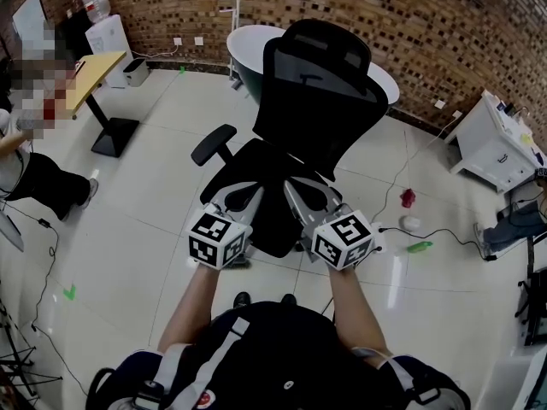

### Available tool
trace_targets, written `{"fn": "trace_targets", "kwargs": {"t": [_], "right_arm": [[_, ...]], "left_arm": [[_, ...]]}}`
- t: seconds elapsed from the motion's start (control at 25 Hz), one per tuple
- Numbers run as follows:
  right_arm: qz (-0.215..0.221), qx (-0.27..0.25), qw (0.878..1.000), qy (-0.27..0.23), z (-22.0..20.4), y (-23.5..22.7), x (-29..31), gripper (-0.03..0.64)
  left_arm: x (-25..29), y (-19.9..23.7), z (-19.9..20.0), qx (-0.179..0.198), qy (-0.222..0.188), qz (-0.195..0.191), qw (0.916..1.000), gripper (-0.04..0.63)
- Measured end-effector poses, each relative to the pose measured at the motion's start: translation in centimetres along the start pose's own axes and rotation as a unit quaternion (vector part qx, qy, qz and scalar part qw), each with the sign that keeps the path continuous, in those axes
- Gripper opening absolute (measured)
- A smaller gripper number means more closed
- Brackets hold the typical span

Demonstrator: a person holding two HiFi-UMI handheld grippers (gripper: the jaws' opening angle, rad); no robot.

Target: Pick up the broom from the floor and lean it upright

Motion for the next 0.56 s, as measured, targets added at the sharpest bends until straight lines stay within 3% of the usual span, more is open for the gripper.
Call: {"fn": "trace_targets", "kwargs": {"t": [0.56], "right_arm": [[-0.005, -0.003, 1.000, -0.005, 0.32, -0.19, -0.32, 0.003]], "left_arm": [[0.53, -0.32, -0.44, 0.005, 0.008, -0.017, 0.9998, 0.002]]}}
Point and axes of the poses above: the fingertips, and each gripper's own axes: x forward along the fingers, y to its left, z out of its top, the point moved 3 cm from there along -x, backward along the fingers, and after that the axes turned 8 degrees about -x, right-handed, at the moved point
